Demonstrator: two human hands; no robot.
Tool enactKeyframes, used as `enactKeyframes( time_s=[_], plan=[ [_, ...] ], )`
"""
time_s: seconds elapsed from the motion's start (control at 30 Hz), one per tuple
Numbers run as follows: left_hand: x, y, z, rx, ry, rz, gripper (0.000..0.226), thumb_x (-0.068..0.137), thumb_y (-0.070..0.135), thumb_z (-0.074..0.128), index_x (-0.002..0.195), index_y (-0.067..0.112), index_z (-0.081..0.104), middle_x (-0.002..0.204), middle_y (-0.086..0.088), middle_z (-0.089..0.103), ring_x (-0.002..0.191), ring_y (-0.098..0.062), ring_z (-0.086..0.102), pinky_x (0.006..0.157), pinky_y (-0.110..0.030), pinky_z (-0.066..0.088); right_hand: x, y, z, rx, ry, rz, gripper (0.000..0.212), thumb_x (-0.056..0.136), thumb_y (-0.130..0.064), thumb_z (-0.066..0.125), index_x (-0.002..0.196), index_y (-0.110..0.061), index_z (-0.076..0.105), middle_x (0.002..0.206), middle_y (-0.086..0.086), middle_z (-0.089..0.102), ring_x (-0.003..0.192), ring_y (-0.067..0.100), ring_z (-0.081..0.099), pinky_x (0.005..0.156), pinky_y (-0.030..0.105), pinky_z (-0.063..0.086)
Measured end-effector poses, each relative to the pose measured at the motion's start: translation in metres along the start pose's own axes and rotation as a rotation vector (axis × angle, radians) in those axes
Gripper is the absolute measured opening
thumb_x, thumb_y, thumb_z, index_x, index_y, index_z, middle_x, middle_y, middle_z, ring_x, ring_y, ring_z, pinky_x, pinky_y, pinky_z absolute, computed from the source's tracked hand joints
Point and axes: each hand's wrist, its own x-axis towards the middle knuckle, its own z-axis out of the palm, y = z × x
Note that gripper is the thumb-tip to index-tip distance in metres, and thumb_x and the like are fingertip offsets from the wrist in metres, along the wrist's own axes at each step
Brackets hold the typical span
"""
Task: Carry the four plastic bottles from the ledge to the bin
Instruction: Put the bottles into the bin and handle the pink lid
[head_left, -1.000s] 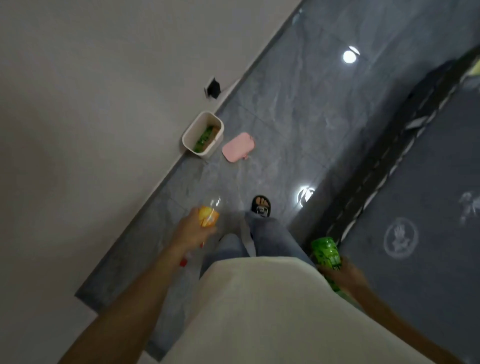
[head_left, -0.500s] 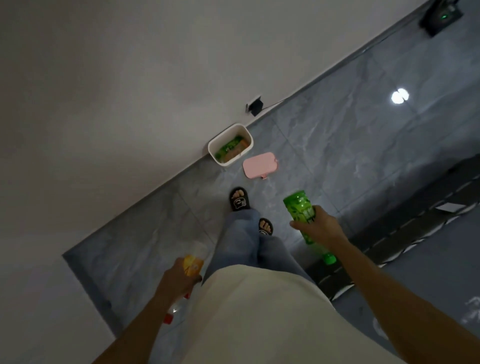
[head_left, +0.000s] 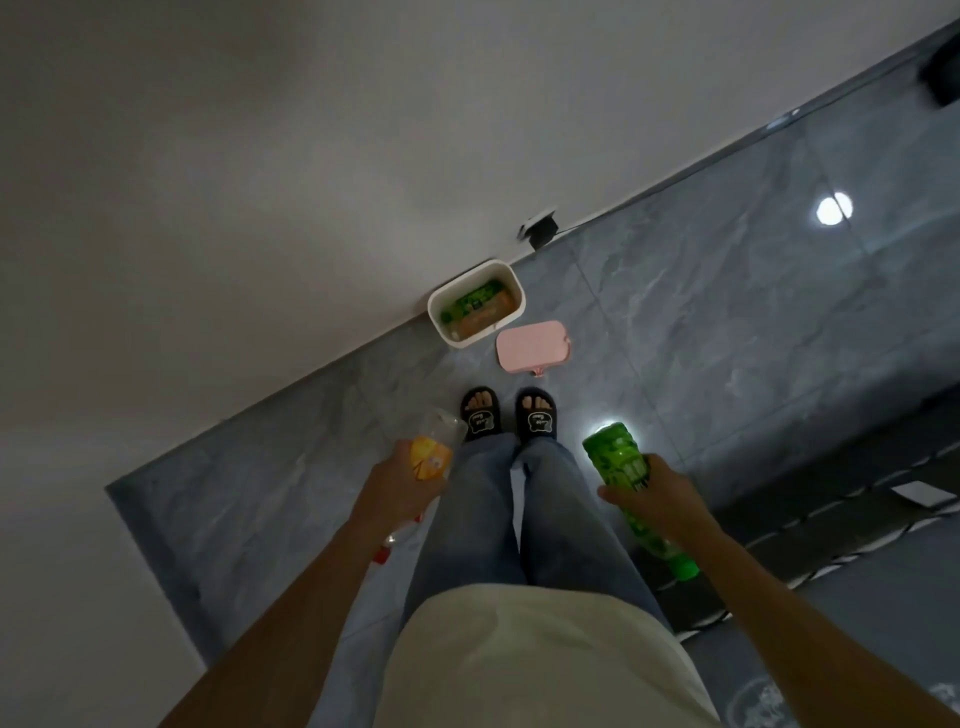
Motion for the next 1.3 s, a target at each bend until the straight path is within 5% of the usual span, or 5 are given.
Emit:
enactKeyframes(
  time_s=[0.7, 0.83, 0.97, 1.1, 1.3],
  plan=[
    [0.304, 0.017, 0.079, -0.451, 0.294, -0.042, 0.054, 0.068, 0.05, 0.072, 0.116, 0.034, 0.053, 0.093, 0.01, 0.064, 0.074, -0.005, 0.066, 0.054, -0.023, 0.051, 0.374, -0.177, 0.058, -0.31, -0.078, -0.564, 0.062, 0.064, -0.053, 0.076, 0.11, -0.029, 0.043, 0.086, -0.013, 0.058, 0.076, 0.007, 0.06, 0.057, 0.025, 0.043],
    [0.367, -0.001, 0.097, -0.527, 0.341, -0.005, 0.045, 0.068, 0.052, 0.072, 0.108, 0.041, 0.052, 0.088, 0.012, 0.066, 0.07, 0.012, 0.064, 0.044, -0.013, 0.046, 0.453, -0.21, 0.096, -0.62, -0.02, -0.715, 0.09, 0.072, -0.059, 0.066, 0.142, -0.015, 0.029, 0.127, 0.012, 0.058, 0.104, 0.032, 0.063, 0.085, 0.046, 0.055],
    [0.411, -0.013, 0.106, -0.562, 0.393, 0.072, 0.04, 0.067, 0.051, 0.072, 0.1, 0.046, 0.051, 0.089, 0.031, 0.065, 0.072, 0.015, 0.064, 0.042, -0.003, 0.041, 0.501, -0.234, 0.133, -0.928, 0.099, -0.936, 0.112, 0.064, -0.09, 0.029, 0.142, -0.01, 0.029, 0.124, 0.012, 0.062, 0.102, 0.03, 0.066, 0.087, 0.04, 0.055],
    [0.438, -0.018, 0.11, -0.527, 0.392, 0.149, 0.043, 0.066, 0.053, 0.071, 0.103, 0.046, 0.05, 0.092, 0.034, 0.062, 0.069, 0.009, 0.066, 0.044, -0.005, 0.044, 0.551, -0.236, 0.171, -0.974, 0.172, -1.0, 0.072, 0.083, -0.052, 0.064, 0.14, -0.019, 0.037, 0.128, 0.008, 0.059, 0.11, 0.028, 0.061, 0.093, 0.04, 0.051],
    [0.464, -0.024, 0.113, -0.428, 0.411, 0.211, 0.045, 0.066, 0.064, 0.067, 0.105, 0.057, 0.046, 0.096, 0.035, 0.06, 0.078, 0.011, 0.064, 0.047, -0.01, 0.048, 0.606, -0.232, 0.2, -0.998, 0.211, -0.98, 0.066, 0.085, -0.034, 0.069, 0.144, -0.027, 0.04, 0.147, 0.005, 0.044, 0.137, 0.03, 0.04, 0.115, 0.051, 0.031]
  ],
)
